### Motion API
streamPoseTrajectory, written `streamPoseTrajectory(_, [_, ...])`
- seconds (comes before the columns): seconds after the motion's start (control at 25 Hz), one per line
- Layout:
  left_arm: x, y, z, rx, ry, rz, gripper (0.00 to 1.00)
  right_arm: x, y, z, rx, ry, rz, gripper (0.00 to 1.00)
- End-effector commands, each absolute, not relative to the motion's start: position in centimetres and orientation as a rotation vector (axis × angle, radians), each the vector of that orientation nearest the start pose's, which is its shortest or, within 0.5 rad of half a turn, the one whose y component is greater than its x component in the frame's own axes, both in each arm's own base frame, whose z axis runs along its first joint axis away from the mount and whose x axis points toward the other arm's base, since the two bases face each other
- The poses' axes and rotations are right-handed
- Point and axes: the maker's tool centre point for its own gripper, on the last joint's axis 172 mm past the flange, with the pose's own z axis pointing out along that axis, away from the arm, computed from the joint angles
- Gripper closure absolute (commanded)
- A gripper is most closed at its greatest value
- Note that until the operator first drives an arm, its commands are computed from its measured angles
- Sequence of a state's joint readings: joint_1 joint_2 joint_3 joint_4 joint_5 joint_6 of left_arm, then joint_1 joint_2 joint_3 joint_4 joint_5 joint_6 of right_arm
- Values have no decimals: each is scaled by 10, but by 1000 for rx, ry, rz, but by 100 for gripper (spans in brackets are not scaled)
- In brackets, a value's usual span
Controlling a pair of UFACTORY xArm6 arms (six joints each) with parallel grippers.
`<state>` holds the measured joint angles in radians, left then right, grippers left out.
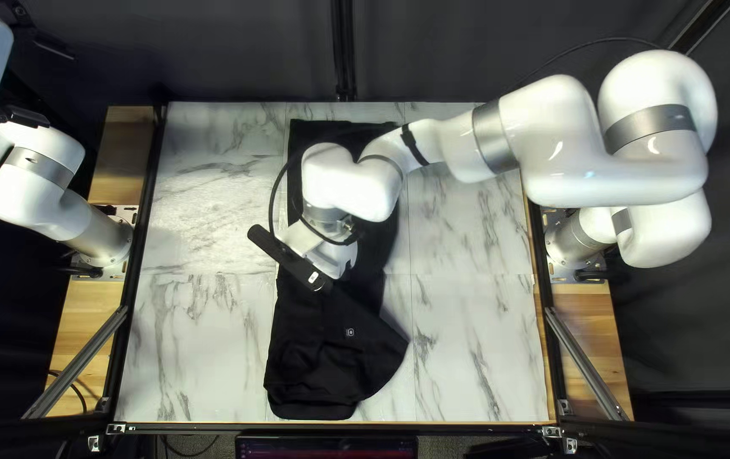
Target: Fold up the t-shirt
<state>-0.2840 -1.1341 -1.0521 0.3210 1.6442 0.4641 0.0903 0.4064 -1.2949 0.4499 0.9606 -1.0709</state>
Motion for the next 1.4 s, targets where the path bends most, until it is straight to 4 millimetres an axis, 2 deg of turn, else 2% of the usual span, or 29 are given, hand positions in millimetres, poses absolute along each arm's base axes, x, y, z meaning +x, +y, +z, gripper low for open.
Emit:
streamPoseTrajectory(0.04, [212,28,517,-2567,843,-708,0,534,126,91,-2519,-1197,-146,0])
streamPoseTrajectory(0.32, [212,28,517,-2567,843,-708,0,534,126,91,-2519,-1197,-146,0])
streamPoseTrajectory(0.6, [212,28,517,-2567,843,-708,0,549,133,84,-2491,-1427,-100,0])
streamPoseTrajectory(0.88, [212,28,517,-2567,843,-708,0,530,154,85,-2536,-1640,62,0])
streamPoseTrajectory(0.92, [212,28,517,-2567,843,-708,0,528,152,86,-2575,-1632,92,0])
streamPoseTrajectory(1.28, [212,28,517,-2567,843,-708,0,528,152,86,-2575,-1632,92,0])
streamPoseTrajectory(1.4, [212,28,517,-2567,843,-708,0,522,132,86,-2530,-1679,173,0])
